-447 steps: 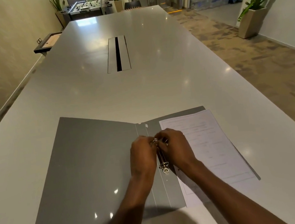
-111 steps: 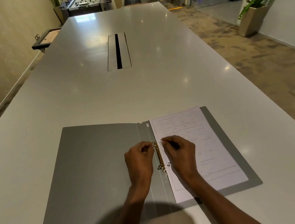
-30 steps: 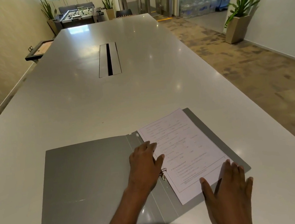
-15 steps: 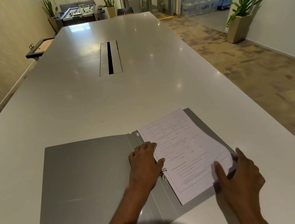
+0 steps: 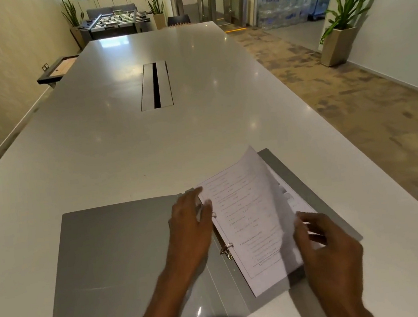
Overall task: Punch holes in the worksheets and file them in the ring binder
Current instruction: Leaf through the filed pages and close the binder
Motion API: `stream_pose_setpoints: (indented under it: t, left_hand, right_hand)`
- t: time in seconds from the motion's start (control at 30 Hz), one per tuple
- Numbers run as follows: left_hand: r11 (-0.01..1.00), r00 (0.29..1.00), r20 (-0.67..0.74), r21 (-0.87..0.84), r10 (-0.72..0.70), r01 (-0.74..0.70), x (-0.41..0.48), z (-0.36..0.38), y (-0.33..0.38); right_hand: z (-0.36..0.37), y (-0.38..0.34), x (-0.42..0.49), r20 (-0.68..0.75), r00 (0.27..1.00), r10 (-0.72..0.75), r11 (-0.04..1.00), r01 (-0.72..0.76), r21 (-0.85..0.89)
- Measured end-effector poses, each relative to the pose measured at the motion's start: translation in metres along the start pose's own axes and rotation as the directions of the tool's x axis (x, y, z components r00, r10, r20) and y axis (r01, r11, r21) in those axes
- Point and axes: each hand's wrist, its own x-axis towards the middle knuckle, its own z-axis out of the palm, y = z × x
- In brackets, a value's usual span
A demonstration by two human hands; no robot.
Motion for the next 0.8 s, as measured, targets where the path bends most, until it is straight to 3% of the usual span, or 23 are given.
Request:
stream_pose_setpoints:
  t: [0.07, 0.17, 0.23, 0.3, 0.4, 0.53, 0.57, 0.63, 0.8]
  left_hand:
    - [0.911, 0.979, 0.011, -0.365, -0.203, 0.193, 0.002, -0.016, 0.012]
    - [0.702, 0.896, 0.117, -0.582, -0.428, 0.411, 0.011, -0.049, 0.011]
    - [0.646, 0.863, 0.18, -0.596, -0.472, 0.478, 0.011, -0.071, 0.011]
    - [0.665, 0.856, 0.204, -0.553, -0.476, 0.502, 0.003, -0.087, 0.015]
    - [0.744, 0.877, 0.163, -0.474, -0.451, 0.471, -0.013, -0.099, 0.013]
    - [0.765, 0.859, 0.103, -0.41, -0.502, 0.496, -0.023, -0.104, 0.0]
    - [0.764, 0.849, 0.088, -0.397, -0.521, 0.509, -0.025, -0.104, -0.002]
    - [0.754, 0.835, 0.07, -0.395, -0.545, 0.525, -0.029, -0.103, -0.005]
    - [0.727, 0.823, 0.058, -0.437, -0.566, 0.53, -0.034, -0.104, -0.011]
  right_hand:
    - [0.007, -0.012, -0.019, 0.034, 0.97, -0.241, 0.97, 0.241, 0.011]
    - [0.02, -0.029, -0.047, 0.134, 0.823, -0.552, 0.832, 0.555, 0.016]
    - [0.032, -0.038, -0.06, 0.159, 0.701, -0.695, 0.706, 0.707, -0.032]
    - [0.043, -0.048, -0.07, 0.183, 0.608, -0.773, 0.612, 0.79, -0.039]
    - [0.049, -0.058, -0.08, 0.271, 0.556, -0.786, 0.582, 0.813, 0.018]
    - [0.057, -0.061, -0.087, 0.367, 0.473, -0.801, 0.542, 0.833, 0.11]
    - [0.056, -0.063, -0.085, 0.364, 0.47, -0.804, 0.541, 0.832, 0.122]
    - [0.05, -0.062, -0.077, 0.36, 0.54, -0.761, 0.612, 0.781, 0.123]
    - [0.026, -0.017, -0.029, 0.165, 0.899, -0.406, 0.907, 0.419, -0.053]
